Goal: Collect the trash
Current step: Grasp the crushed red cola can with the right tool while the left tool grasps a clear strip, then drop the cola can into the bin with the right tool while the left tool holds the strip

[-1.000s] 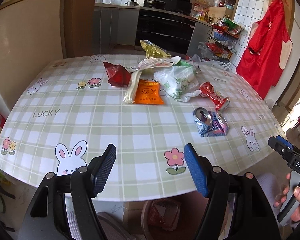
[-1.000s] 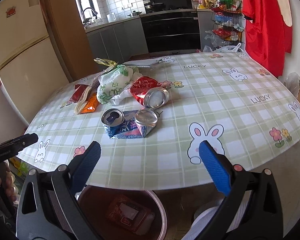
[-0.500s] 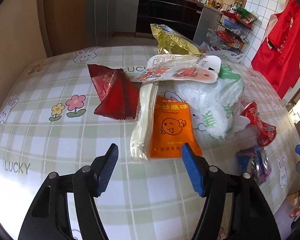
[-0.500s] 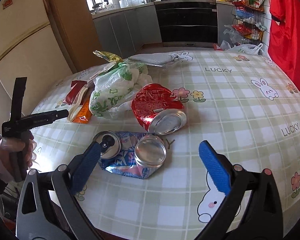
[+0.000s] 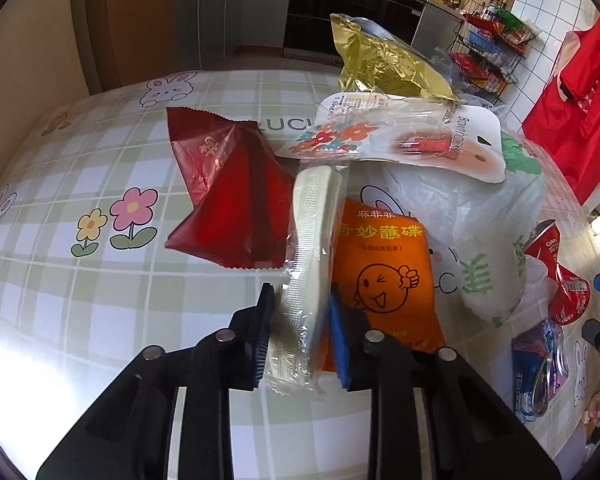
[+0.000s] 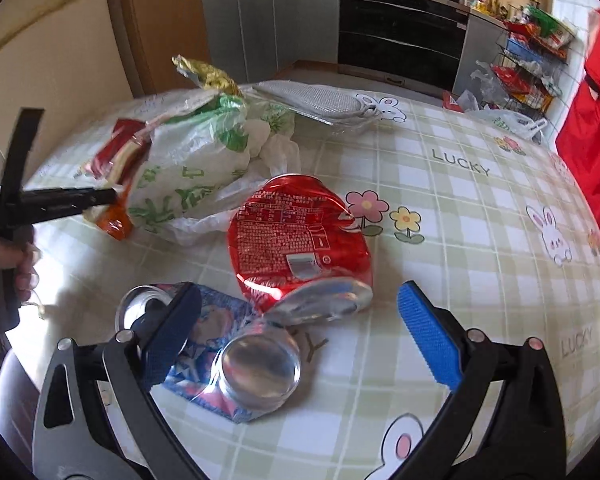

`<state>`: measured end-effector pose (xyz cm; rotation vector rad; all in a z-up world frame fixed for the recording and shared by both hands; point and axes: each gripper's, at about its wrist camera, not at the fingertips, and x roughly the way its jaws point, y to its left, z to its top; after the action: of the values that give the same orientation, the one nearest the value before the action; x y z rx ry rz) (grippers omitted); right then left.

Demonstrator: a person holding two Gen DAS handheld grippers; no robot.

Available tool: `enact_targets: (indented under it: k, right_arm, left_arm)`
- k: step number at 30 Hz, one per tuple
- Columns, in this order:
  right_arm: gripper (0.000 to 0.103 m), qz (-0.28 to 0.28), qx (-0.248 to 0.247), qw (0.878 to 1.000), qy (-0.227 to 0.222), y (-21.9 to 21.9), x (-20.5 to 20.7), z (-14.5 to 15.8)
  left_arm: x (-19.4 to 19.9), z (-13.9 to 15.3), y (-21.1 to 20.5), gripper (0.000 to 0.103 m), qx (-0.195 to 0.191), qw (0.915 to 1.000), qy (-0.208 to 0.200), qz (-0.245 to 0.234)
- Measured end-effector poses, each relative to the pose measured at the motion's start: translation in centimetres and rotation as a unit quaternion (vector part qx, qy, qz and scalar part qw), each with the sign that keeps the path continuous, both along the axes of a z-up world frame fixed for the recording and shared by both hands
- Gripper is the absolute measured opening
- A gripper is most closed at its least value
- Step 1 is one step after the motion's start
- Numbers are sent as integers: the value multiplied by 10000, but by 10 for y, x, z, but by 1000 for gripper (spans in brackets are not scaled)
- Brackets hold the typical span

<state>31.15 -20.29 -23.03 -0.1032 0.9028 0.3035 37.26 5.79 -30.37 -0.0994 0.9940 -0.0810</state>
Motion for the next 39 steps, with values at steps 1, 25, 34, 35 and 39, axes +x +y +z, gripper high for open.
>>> enact_targets:
  k: [1, 25, 34, 35, 39]
  right_arm:
    - [97, 43, -43, 10000, 18, 4, 4, -2]
    - [45, 40, 182, 9982, 563, -9, 58, -12]
    - [15, -196, 218, 9995, 87, -31, 38, 22]
    - [15, -223, 229, 9995, 29, -35, 36, 26]
    - [12, -334, 414, 9984, -216, -43, 19, 42]
  left_arm:
    - [-2, 0, 0, 21, -21, 10000, -3, -28]
    - [-69, 46, -1, 19, -617, 9960, -526, -367]
    - [-91, 66, -18, 19, -906, 9921, -652, -573]
    - [-94, 68, -20, 19, -963, 9912, -644, -645]
    - [-113, 76, -25, 19, -1175, 9860, -704, -947]
